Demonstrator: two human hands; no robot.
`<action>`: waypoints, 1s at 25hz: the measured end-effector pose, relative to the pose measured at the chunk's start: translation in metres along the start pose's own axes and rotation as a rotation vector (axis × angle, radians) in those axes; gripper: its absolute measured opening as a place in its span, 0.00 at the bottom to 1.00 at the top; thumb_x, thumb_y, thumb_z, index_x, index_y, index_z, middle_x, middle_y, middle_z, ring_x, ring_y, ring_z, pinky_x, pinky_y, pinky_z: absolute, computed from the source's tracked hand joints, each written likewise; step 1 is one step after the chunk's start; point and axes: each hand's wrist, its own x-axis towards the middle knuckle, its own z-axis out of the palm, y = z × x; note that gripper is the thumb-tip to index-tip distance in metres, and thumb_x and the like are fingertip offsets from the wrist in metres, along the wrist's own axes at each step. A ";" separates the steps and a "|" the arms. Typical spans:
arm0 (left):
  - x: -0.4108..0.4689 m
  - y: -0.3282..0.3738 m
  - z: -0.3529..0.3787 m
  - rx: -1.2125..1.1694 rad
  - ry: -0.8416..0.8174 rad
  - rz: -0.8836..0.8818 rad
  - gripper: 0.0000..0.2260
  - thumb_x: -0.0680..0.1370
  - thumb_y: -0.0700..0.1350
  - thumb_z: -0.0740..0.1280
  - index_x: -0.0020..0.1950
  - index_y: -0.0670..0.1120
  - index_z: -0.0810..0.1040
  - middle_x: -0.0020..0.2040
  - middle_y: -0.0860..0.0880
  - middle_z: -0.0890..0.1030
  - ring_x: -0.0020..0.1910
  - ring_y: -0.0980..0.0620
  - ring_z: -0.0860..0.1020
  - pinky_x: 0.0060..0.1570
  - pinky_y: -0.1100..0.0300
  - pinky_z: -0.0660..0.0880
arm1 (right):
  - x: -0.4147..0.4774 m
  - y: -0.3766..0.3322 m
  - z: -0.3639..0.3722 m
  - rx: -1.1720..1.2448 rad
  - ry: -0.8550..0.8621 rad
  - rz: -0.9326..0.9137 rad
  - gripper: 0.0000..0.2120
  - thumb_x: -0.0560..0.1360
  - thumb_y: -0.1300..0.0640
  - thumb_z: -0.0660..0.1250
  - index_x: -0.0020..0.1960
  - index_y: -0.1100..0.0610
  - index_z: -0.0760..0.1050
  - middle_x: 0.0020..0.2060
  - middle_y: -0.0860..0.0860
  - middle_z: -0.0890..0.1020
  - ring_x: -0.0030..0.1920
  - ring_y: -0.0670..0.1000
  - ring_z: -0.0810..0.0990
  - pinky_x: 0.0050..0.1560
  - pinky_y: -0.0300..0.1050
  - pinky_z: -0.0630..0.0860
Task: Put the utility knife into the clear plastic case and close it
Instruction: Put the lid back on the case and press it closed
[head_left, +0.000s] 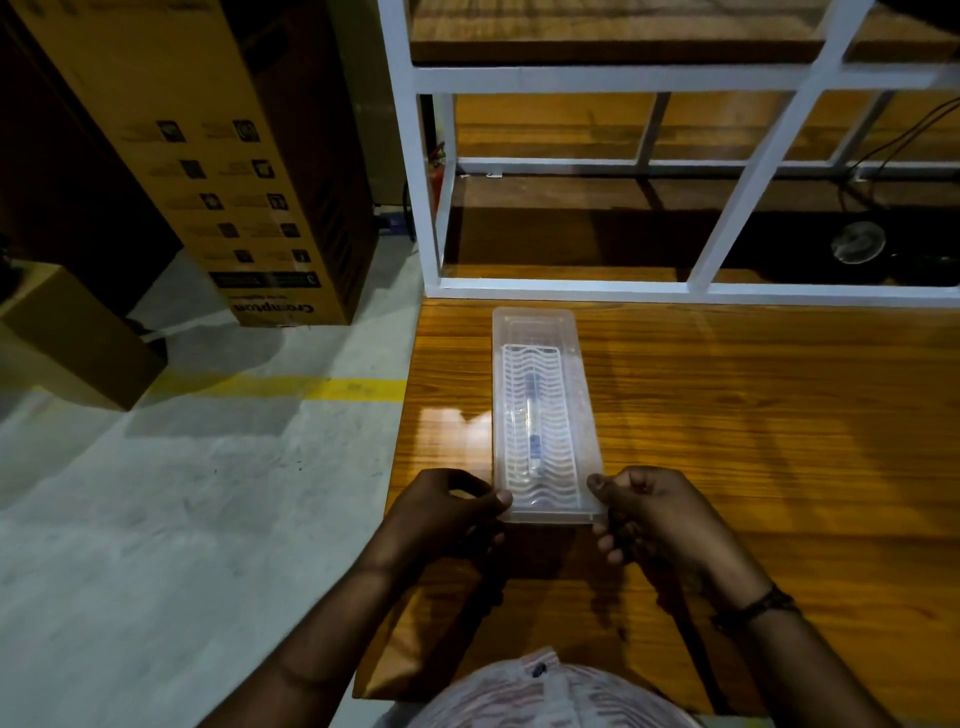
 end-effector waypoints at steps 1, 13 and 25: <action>0.000 0.001 -0.001 0.028 0.014 0.008 0.12 0.75 0.49 0.76 0.54 0.44 0.83 0.39 0.44 0.88 0.38 0.50 0.87 0.38 0.58 0.82 | 0.001 0.001 0.000 -0.002 -0.002 -0.010 0.13 0.77 0.55 0.70 0.46 0.66 0.74 0.33 0.64 0.81 0.27 0.56 0.81 0.26 0.46 0.77; -0.008 0.005 0.002 0.168 0.201 0.250 0.08 0.76 0.47 0.75 0.53 0.48 0.83 0.44 0.52 0.87 0.35 0.55 0.87 0.41 0.54 0.86 | -0.004 0.001 0.007 -0.282 0.224 -0.235 0.06 0.72 0.62 0.75 0.44 0.51 0.83 0.38 0.50 0.83 0.37 0.56 0.86 0.36 0.61 0.84; -0.003 0.002 0.004 0.109 0.166 0.148 0.04 0.73 0.40 0.76 0.39 0.47 0.86 0.39 0.44 0.88 0.39 0.48 0.87 0.47 0.49 0.84 | 0.001 0.016 0.006 -0.105 0.165 -0.244 0.09 0.73 0.68 0.72 0.45 0.56 0.86 0.40 0.55 0.87 0.39 0.55 0.87 0.37 0.50 0.83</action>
